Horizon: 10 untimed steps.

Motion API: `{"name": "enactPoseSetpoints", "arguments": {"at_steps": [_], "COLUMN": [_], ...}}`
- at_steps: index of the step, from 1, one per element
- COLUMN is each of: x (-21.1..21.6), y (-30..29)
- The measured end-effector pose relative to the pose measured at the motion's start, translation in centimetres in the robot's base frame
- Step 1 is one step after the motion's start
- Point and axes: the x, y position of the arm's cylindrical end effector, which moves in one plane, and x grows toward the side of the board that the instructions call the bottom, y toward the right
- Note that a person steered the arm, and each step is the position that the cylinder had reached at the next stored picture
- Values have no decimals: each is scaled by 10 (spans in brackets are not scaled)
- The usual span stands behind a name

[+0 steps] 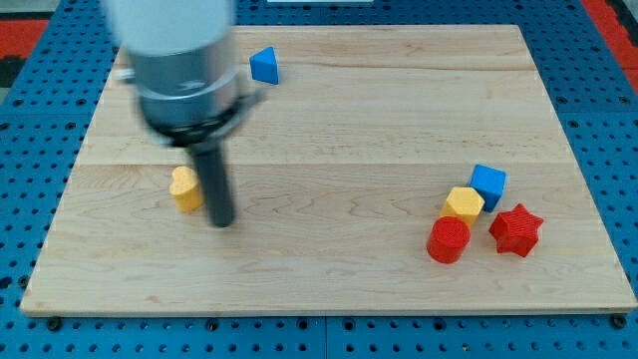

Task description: Move the yellow heart close to yellow hexagon

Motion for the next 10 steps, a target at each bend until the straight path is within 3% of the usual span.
{"name": "enactPoseSetpoints", "arguments": {"at_steps": [1, 2, 3, 4, 5, 6, 7, 9, 10], "x": [-34, -41, -2, 2, -32, -36, -31, -59, -40], "y": [-89, -33, 67, 95, 25, 63, 151, 143, 192]}}
